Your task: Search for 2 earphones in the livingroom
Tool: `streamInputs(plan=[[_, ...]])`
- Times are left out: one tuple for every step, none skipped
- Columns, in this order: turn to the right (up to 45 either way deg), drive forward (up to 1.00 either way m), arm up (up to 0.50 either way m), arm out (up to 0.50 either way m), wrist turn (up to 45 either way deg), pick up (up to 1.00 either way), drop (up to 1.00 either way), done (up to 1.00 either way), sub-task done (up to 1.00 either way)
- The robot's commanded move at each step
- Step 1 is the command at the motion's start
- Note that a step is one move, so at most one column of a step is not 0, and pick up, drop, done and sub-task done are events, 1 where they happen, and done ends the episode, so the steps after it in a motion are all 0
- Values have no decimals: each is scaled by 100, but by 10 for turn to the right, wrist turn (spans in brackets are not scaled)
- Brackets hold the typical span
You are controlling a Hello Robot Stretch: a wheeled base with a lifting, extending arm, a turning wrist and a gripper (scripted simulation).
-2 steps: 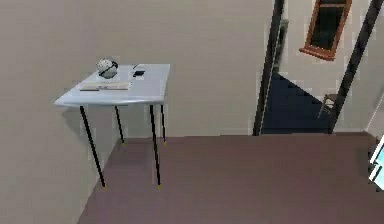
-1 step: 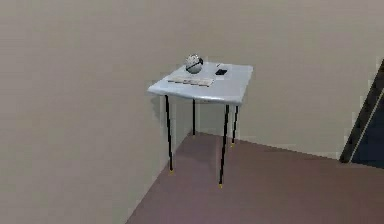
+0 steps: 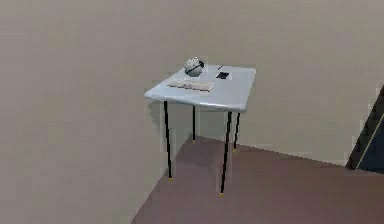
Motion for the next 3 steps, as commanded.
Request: streamInputs(plan=[[300,0,0,0,0,0,0,0,0],[0,5,0,0,0,0,0,0,0],[360,0,0,0,0,0,0,0,0]])
